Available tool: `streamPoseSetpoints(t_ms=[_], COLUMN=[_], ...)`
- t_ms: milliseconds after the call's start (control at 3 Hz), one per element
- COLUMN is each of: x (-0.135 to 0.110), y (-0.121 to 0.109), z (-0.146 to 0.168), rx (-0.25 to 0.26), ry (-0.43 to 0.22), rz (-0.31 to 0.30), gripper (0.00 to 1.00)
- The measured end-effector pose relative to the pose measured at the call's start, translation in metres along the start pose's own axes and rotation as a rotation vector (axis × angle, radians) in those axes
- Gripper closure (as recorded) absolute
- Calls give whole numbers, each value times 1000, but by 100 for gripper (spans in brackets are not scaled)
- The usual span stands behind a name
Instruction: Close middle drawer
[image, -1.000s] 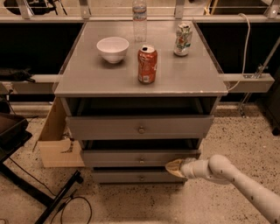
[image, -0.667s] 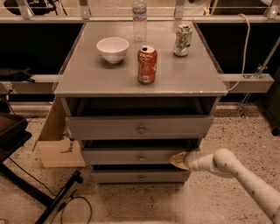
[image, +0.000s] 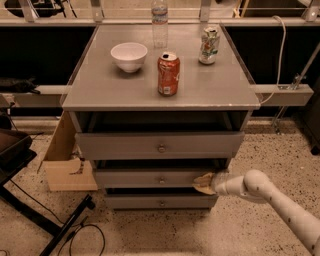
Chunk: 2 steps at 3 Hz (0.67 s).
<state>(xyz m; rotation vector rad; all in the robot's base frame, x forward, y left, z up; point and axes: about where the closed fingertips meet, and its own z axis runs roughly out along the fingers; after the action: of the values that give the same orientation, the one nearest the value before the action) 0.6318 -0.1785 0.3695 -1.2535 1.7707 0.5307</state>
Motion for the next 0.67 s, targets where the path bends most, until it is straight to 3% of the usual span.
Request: streamPoseSetpoints(t_ms=[333, 667], x=[0, 0], y=[0, 3], z=[0, -1], rx=[0, 0], ry=[0, 0], rz=[0, 0], gripper=[3, 100])
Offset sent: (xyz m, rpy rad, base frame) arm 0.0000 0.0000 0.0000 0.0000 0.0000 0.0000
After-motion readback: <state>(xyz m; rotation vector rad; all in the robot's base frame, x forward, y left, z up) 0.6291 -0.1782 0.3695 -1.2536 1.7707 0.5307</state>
